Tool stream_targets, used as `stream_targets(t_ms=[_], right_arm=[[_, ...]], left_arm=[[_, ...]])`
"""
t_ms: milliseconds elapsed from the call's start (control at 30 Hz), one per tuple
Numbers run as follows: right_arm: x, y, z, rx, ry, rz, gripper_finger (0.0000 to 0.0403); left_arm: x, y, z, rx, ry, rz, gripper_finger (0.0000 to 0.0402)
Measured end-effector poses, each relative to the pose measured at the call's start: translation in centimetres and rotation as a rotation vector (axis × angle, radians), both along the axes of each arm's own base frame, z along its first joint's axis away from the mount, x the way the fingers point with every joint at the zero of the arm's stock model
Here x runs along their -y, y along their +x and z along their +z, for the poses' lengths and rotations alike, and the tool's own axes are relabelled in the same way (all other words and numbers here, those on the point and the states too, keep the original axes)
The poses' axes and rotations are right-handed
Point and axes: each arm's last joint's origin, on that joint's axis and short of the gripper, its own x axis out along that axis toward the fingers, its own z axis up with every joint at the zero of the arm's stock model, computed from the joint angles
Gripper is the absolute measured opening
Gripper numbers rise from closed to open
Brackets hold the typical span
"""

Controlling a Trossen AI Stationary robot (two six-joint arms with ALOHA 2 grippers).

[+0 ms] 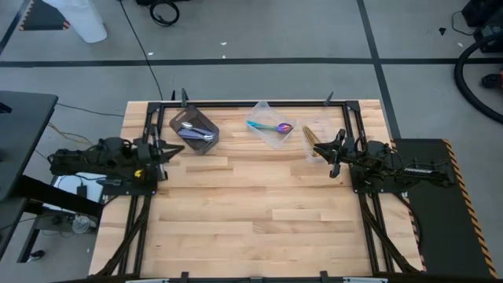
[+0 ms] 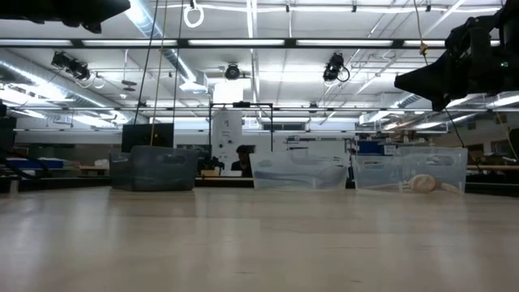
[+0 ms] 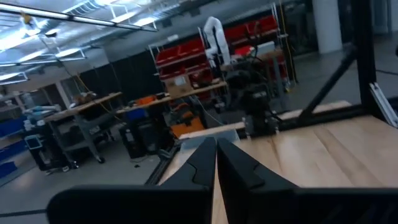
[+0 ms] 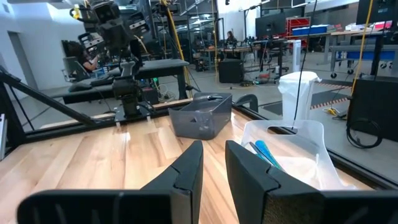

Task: Sort silverware by color (type)
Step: Return to Home Position

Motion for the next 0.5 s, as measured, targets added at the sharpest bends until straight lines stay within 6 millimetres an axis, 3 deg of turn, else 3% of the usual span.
stream_targets(t_ms=[200, 500], right_arm=[[0.0, 0.0, 0.0, 0.000, 0.000, 0.000, 0.0079], [0.0, 0.0, 0.0, 0.000, 0.000, 0.000, 0.0079]], left_arm=[[-0.2, -0.9, -0.1, 0.057, -0.013, 0.013, 0.0023], [-0.2, -0.1, -3.8, 0.164, 0.103, 0.060, 0.0023]])
